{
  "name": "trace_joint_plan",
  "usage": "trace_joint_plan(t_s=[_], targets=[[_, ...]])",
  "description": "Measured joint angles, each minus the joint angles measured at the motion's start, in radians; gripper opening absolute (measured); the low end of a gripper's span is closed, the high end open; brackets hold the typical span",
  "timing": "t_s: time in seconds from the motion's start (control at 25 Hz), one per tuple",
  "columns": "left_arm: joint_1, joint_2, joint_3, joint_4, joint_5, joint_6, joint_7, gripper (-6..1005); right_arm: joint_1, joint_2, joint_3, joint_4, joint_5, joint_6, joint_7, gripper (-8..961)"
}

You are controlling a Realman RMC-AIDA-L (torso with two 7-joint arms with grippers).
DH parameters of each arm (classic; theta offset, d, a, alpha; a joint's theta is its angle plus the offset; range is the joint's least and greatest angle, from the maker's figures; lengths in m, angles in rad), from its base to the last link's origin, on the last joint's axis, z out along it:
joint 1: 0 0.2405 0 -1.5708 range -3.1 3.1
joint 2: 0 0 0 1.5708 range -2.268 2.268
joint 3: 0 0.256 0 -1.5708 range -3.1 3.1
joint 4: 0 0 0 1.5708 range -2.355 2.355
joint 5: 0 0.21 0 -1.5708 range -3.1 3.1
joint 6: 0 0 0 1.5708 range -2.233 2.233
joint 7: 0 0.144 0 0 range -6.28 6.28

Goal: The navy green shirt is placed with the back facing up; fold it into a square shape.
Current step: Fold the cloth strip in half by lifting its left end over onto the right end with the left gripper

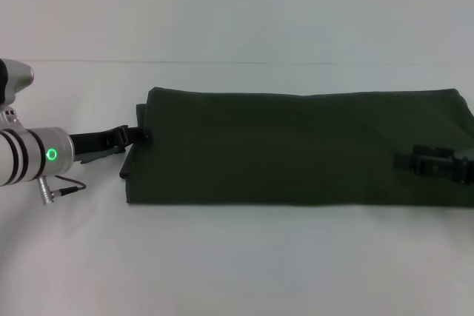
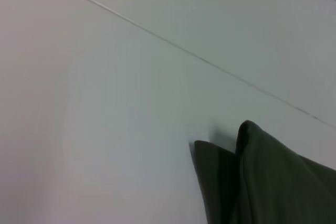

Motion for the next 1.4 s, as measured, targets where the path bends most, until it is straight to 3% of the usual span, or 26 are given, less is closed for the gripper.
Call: trace_joint_plan(t_s=[0.44, 0.68, 1.2, 1.4], targets=[[-0.018, -0.009, -0.001, -0.032, -0.003, 0.006, -0.004, 683, -0.001, 0.001, 0.000, 0.000, 0.000, -0.008, 0.000, 898], [-0.033, -0.027, -0.002, -0.045, -0.004, 0.006, -0.004, 683, -0.002, 0.001, -0.003, 0.000, 0.000, -0.014, 0.000, 898], [-0.040, -0.029, -0.003, -0.069, -0.004, 0.013, 0.002, 674, -0.005, 0.002, -0.003, 0.000, 0.000, -0.029, 0.000, 898], [-0.033, -0.033, -0.003, -0.069, -0.011, 0.014, 0.013, 582, -0.006, 0.002, -0.003, 0.000, 0.000, -0.035, 0.000, 897]])
